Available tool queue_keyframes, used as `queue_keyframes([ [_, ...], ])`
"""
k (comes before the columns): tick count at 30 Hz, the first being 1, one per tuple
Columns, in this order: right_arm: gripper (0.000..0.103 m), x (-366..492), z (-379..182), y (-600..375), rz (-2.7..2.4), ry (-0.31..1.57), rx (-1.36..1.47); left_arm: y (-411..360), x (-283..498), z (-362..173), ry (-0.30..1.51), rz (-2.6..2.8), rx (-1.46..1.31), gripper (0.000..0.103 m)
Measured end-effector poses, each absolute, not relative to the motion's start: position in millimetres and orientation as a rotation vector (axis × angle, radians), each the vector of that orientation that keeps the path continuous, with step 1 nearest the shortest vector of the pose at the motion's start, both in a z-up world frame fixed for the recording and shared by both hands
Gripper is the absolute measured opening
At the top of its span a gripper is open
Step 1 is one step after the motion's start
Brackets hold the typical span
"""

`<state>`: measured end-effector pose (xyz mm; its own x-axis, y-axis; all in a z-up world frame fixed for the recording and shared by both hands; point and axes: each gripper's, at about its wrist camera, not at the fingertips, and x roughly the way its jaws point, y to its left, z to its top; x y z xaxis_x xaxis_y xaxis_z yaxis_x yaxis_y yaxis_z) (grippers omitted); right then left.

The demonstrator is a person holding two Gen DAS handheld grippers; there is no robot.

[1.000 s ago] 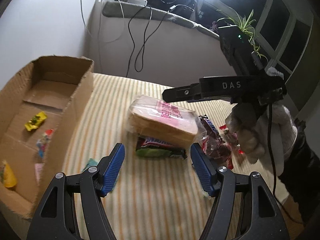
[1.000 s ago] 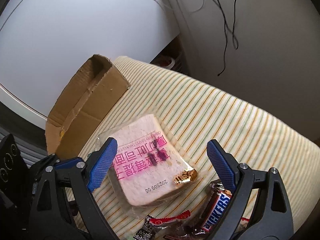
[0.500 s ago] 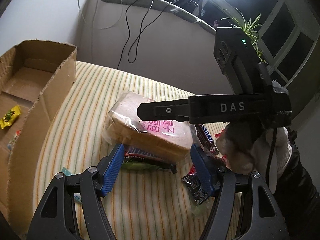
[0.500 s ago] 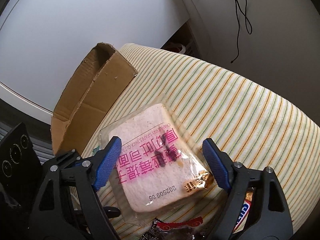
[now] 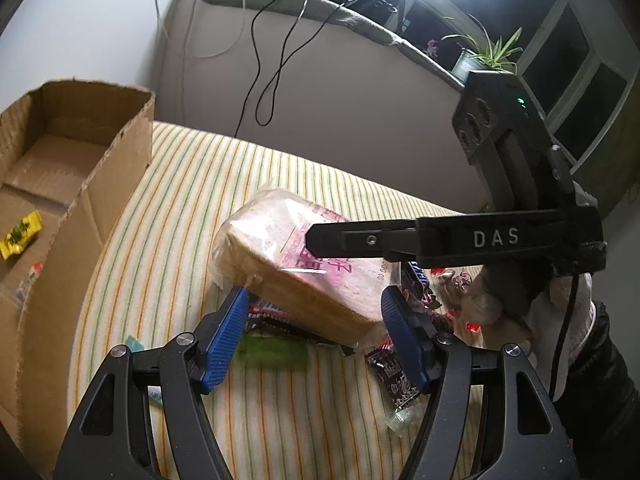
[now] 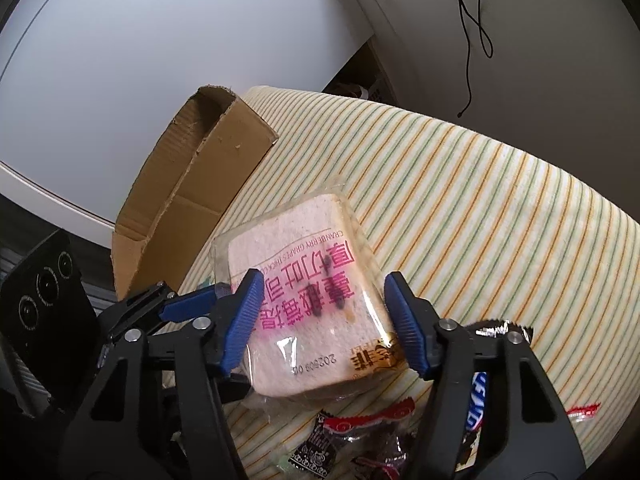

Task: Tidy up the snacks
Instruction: 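Close both tools on the bagged bread loaf from opposite sides, then lift the bread loaf with both tools and carry it over the box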

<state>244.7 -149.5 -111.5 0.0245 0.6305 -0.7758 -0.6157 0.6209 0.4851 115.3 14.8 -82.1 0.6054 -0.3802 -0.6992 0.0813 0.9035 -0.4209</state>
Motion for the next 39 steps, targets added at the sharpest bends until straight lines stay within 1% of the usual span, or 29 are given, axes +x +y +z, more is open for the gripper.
queue_keyframes([
  [3,0.057,243,-112,-154,0.957,1.214,0.024,17,113,-84,0.896,-0.277,-0.376,0.068],
  [6,0.055,239,-112,-159,0.95,1.219,0.036,16,110,-85,0.902,-0.287,-0.37,0.068],
  [11,0.055,229,-109,-162,0.93,1.21,0.042,14,105,-81,0.897,-0.327,-0.358,0.054],
  [20,0.055,206,-98,-156,0.932,1.19,0.021,17,101,-79,0.888,-0.308,-0.356,0.054],
  [23,0.053,199,-95,-152,0.921,1.177,0.003,20,98,-76,0.879,-0.299,-0.353,0.054],
  [28,0.051,189,-80,-148,0.933,1.138,-0.006,25,90,-61,0.843,-0.297,-0.334,0.054],
  [39,0.051,168,-42,-107,0.996,1.058,-0.03,60,63,-26,0.751,-0.229,-0.309,0.054],
])
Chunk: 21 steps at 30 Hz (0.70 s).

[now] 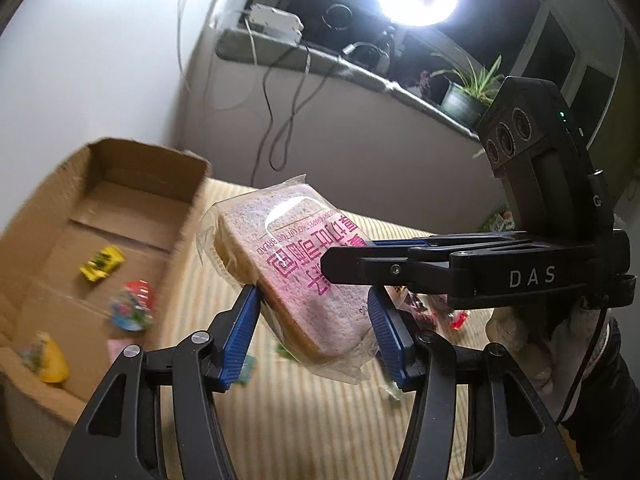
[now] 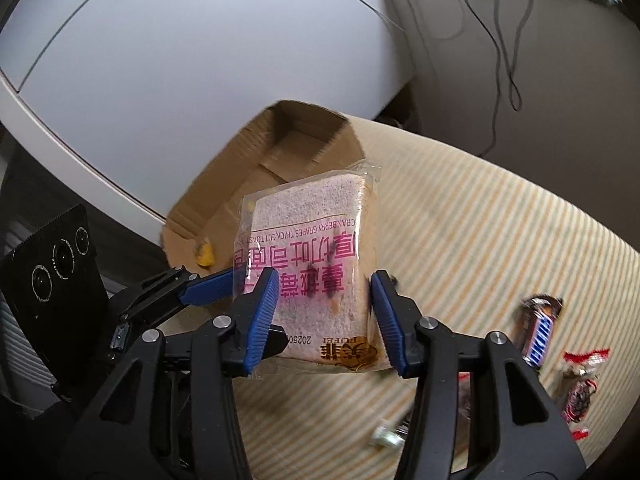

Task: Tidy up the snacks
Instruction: 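Lift the bread loaf with both tools and carry it over the box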

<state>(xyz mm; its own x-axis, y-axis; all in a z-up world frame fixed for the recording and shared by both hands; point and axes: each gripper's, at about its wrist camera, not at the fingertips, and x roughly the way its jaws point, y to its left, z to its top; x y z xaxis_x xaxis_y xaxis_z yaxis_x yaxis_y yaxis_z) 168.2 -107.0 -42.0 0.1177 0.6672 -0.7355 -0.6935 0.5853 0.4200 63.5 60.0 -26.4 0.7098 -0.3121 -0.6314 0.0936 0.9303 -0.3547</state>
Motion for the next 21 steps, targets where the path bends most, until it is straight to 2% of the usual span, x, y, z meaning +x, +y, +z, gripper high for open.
queue_keyframes([
  [21,0.051,154,-37,19,1.148,1.049,-0.095,157,42,-25,0.702,-0.008,-0.317,0.054],
])
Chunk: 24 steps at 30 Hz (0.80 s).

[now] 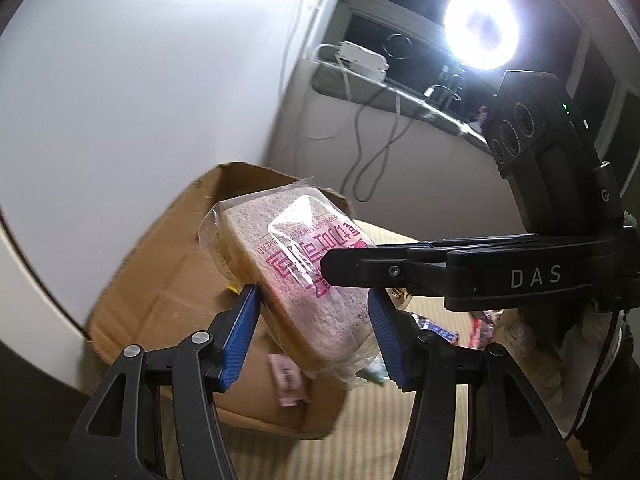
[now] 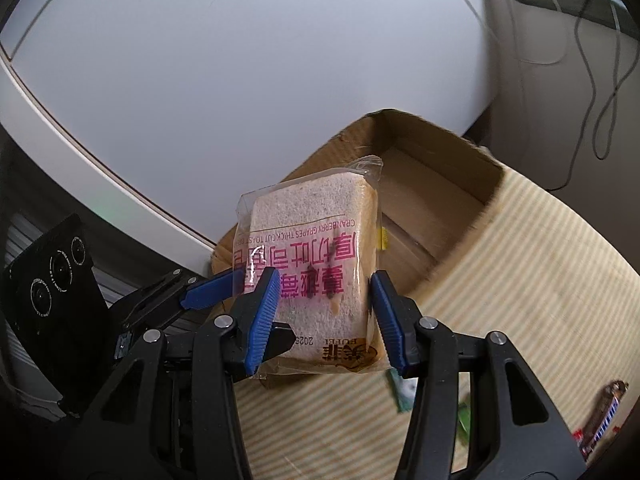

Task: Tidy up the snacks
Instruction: 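Lift the bread loaf with both tools and carry it over the box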

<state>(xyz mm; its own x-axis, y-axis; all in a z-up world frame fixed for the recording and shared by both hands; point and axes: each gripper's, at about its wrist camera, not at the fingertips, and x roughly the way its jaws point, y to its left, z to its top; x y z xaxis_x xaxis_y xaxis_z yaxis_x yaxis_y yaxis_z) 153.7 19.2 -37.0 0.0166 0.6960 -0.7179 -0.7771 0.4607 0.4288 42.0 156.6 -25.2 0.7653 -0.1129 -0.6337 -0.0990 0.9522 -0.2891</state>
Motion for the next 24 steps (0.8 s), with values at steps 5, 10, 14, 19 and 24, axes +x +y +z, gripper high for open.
queue_keyframes([
  [5,0.051,156,-47,40,1.163,1.073,-0.106,167,44,-32,0.716,0.026,-0.32,0.054],
  [10,0.051,159,-57,51,1.171,1.093,-0.11,171,45,-39,0.73,0.045,-0.324,0.054],
  [14,0.051,162,-62,56,1.172,1.098,-0.111,171,46,-40,0.738,0.056,-0.32,0.054],
  [19,0.054,160,-56,47,1.15,1.072,-0.11,168,43,-36,0.725,0.087,-0.291,0.054],
  [24,0.06,159,-45,33,1.123,1.038,-0.111,168,35,-28,0.703,0.095,-0.284,0.054],
])
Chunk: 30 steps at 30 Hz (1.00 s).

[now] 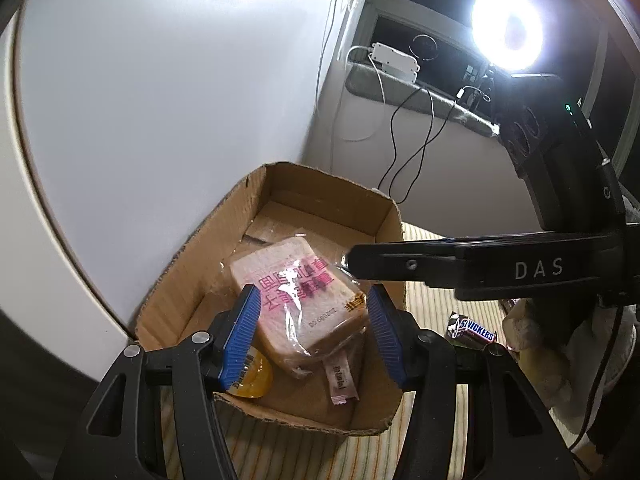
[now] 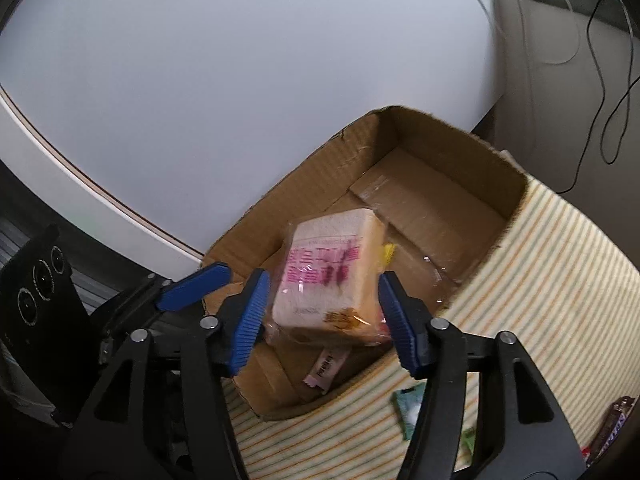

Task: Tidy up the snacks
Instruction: 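Open both tools to drop the bread loaf into the box, then move both open tools back over the remaining snacks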

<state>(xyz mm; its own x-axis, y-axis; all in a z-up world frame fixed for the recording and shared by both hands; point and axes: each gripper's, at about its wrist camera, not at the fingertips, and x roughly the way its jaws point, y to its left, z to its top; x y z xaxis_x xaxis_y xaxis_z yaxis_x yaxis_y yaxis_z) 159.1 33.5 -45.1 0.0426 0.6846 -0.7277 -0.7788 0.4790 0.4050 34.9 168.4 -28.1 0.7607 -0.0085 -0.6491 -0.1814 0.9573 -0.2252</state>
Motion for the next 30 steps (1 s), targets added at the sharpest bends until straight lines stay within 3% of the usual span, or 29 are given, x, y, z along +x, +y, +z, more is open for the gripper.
queue_keyframes([
  [20,0.061,149,-25,-118,0.863,0.837,-0.077,101,21,-14,0.657,-0.066,-0.234,0.054],
  [21,0.067,149,-25,-127,0.852,0.829,-0.069,97,22,-15,0.662,-0.075,-0.233,0.054],
  [22,0.082,149,-25,-138,0.839,0.819,-0.06,92,23,-16,0.668,-0.084,-0.232,0.054],
  [24,0.091,149,-25,-157,0.802,0.795,-0.045,83,25,-21,0.683,-0.103,-0.231,0.054],
  [30,0.092,150,-36,-218,0.67,0.794,-0.056,55,32,-35,0.734,-0.159,-0.234,0.054],
])
